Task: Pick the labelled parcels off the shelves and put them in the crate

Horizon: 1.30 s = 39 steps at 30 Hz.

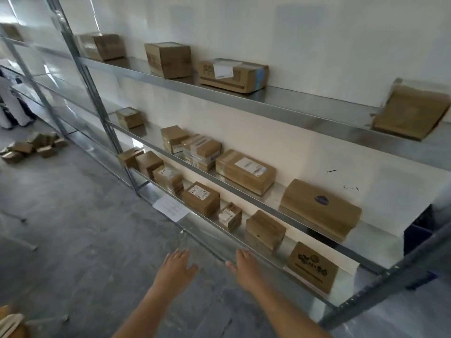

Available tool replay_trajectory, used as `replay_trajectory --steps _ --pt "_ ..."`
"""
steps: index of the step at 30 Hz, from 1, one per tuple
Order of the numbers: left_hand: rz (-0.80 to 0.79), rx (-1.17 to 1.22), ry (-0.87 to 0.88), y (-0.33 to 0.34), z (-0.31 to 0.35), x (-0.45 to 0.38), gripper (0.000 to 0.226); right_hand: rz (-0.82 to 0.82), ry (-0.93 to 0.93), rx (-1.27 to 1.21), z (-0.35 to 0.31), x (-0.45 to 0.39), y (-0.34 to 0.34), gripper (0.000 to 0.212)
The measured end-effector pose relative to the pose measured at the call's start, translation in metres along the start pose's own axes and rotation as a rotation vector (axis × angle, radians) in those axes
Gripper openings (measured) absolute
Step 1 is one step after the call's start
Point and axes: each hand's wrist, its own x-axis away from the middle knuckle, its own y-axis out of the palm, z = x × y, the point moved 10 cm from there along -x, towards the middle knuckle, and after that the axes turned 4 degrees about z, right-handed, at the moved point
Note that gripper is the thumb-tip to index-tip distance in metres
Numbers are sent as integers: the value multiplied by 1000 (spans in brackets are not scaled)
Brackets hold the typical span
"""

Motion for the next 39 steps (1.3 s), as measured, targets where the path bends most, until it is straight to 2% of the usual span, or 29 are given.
replay_trajectory --steps 7,16,22,28,35,39 --pt "28 7 -111 -32 -48 -84 58 -15 -67 -133 -61 -104 -26 67" --pt "25 12 -258 -70 -130 -160 63 -93 -171 -177 -162 -213 -36 62" --pt "-21 23 -257 -81 -185 -214 63 -100 -109 -288 -208 -285 -25 67" --pt "-44 -35 -230 -124 -245 -285 63 -19 -24 -324 -254 -356 -37 67" --pt "-47 135 -218 -168 -259 -387 60 68 -45 -495 -308 -432 -60 67" --pt "1 307 -244 -187 -252 -445 56 161 10 -647 -319 -482 -81 61"
